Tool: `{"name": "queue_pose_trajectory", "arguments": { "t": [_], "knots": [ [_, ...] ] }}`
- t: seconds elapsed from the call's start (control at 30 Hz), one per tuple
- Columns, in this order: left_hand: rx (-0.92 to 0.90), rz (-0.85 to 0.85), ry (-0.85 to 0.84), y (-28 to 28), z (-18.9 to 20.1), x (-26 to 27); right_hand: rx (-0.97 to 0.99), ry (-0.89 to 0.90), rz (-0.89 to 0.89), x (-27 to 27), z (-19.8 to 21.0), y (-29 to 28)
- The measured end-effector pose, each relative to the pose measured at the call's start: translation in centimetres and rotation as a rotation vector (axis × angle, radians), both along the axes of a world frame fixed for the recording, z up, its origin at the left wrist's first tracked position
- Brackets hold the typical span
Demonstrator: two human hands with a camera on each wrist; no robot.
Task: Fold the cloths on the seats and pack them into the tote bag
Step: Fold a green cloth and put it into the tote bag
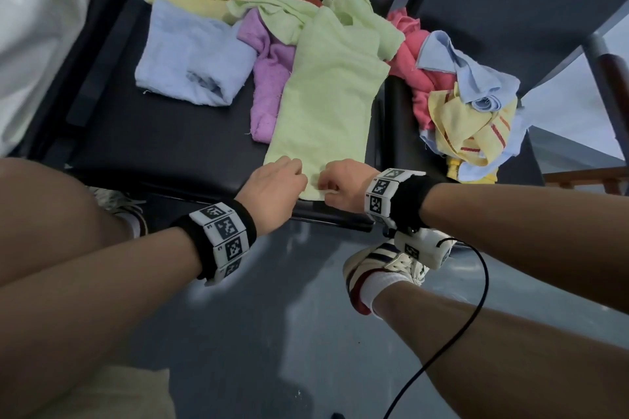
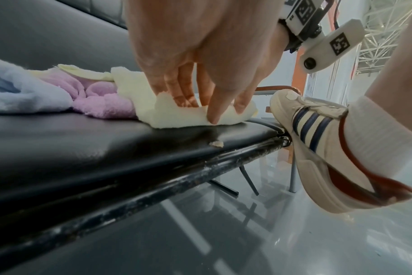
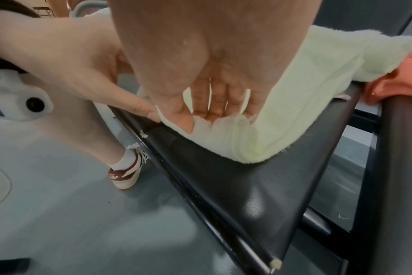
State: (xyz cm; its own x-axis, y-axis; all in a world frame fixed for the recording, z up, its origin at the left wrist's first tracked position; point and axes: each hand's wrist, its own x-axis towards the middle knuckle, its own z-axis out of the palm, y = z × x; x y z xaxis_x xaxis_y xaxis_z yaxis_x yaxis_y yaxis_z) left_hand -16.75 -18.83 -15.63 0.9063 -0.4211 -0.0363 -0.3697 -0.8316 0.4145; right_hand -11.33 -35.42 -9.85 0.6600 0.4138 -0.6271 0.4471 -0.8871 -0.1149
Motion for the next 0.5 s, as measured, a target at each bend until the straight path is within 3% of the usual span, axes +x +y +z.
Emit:
{"name": "queue_pose_trajectory", "arguments": {
  "t": [0.07, 0.2, 0.5],
  "knots": [
    [0.007, -0.014, -0.051, -0.05, -0.22, -0.01, 0.001, -0.023, 0.014, -0.19, 0.08, -0.01],
    [0.029, -0.004, 0.049, -0.13, 0.12, 0.49, 0.011, -0.073, 0.036, -0.5, 0.18, -0.17],
    [0.135, 0.011, 0.177, -0.5, 0.65, 0.85, -0.013, -0.003, -0.056, 0.02, 0.11, 0.31]
  ]
}}
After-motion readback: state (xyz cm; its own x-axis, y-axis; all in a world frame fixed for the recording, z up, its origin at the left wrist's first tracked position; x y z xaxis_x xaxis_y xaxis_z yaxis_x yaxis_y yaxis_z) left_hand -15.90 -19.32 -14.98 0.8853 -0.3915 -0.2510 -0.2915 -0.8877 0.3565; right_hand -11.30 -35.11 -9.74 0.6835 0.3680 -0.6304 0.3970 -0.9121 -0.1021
